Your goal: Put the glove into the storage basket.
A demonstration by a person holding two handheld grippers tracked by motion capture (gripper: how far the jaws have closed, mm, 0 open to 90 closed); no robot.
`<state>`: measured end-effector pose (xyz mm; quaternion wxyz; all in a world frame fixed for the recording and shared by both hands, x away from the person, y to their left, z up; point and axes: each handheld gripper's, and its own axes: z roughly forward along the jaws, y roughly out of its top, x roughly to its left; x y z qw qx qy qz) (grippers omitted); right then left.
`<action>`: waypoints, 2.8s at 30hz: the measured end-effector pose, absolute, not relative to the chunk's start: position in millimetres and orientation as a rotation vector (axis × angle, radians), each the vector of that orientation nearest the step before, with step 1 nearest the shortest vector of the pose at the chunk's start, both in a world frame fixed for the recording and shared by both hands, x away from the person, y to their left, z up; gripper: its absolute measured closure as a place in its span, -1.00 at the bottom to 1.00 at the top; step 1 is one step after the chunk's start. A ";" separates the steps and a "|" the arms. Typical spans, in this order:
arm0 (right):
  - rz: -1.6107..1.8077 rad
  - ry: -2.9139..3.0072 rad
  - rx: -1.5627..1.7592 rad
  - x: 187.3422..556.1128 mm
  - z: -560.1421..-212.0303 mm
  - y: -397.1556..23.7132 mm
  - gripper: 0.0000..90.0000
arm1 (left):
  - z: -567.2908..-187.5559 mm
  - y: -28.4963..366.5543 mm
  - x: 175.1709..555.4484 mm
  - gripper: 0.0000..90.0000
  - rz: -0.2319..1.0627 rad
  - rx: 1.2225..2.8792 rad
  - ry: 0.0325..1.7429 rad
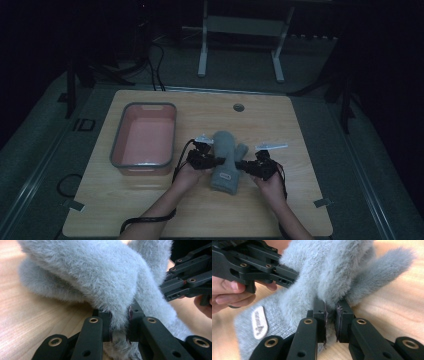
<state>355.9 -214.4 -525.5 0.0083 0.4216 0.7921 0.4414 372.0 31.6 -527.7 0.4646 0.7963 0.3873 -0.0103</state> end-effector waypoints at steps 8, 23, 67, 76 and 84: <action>1.502 2.406 1.258 351.7 -488.4 -217.3 0.82 | -484.5 35.7 371.7 0.76 0.030 1.943 0.892; 1.605 2.353 1.186 363.0 -445.9 -195.8 0.82 | -435.8 62.7 382.4 0.76 0.095 1.951 0.869; 1.599 2.583 1.022 431.3 -441.9 25.5 0.82 | -440.8 257.6 392.6 0.76 0.248 1.861 1.296; 1.387 2.658 1.109 439.2 -483.0 46.1 0.82 | -477.0 252.2 407.7 0.75 0.223 1.964 1.446; 1.187 2.701 1.146 443.6 -498.9 61.4 0.74 | -493.5 241.1 421.5 0.74 0.210 2.087 1.550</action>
